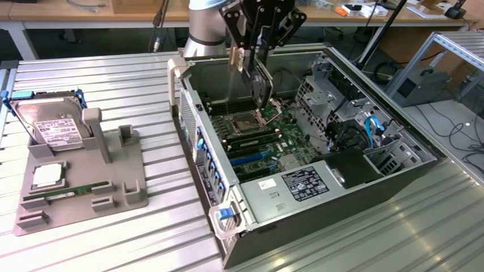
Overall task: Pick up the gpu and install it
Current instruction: 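Pick up the gpu and move the gpu toward the slot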
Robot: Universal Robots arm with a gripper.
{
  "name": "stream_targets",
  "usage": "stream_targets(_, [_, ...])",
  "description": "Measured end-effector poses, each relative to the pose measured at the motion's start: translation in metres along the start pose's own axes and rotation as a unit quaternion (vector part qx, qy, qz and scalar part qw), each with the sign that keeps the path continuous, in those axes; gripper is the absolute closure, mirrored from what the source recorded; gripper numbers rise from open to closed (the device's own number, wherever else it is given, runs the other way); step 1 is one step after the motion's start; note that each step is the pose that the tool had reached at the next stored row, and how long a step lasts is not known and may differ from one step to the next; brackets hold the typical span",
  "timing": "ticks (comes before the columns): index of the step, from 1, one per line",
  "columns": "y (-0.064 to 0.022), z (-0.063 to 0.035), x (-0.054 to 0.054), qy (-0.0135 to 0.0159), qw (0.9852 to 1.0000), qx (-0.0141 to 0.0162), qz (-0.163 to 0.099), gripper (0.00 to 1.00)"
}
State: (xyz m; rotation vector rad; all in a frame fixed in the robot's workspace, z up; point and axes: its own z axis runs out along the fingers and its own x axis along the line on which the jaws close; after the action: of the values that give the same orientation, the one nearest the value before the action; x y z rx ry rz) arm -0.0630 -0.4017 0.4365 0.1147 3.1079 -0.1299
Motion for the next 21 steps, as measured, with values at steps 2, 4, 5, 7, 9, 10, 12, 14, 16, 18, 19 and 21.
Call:
stream_targets(2, [0.0002, 0.0006, -0.003, 0.0000, 1.0000, 0.0010, 0.000, 0.73])
stream_targets(4, [0.0003, 0.0009, -0.004, -0.0001, 1.0000, 0.0016, 0.000, 0.73])
stream_targets(5, [0.0003, 0.0011, -0.005, -0.0001, 1.0000, 0.0021, 0.000, 0.73])
stream_targets(7, [0.0005, 0.0015, -0.006, -0.0002, 1.0000, 0.0030, 0.000, 0.73])
stream_targets(9, [0.0006, 0.0020, -0.008, -0.0003, 1.0000, 0.0038, 0.000, 0.73])
stream_targets(10, [0.0007, 0.0023, -0.009, -0.0003, 1.0000, 0.0040, 0.000, 0.73])
stream_targets(12, [0.0008, 0.0027, -0.011, -0.0003, 1.0000, 0.0045, 0.000, 0.73])
stream_targets(14, [0.0009, 0.0034, -0.013, -0.0004, 1.0000, 0.0050, 0.000, 0.73])
stream_targets(16, [0.0005, 0.0055, -0.014, -0.0004, 1.0000, 0.0055, 0.000, 0.73])
stream_targets(18, [0.0005, 0.0076, -0.017, -0.0004, 1.0000, 0.0057, 0.000, 0.73])
stream_targets(19, [0.0005, 0.0084, -0.019, -0.0004, 1.0000, 0.0058, 0.000, 0.73])
stream_targets(21, [0.0009, 0.0107, -0.025, -0.0004, 1.0000, 0.0060, 0.000, 0.73])
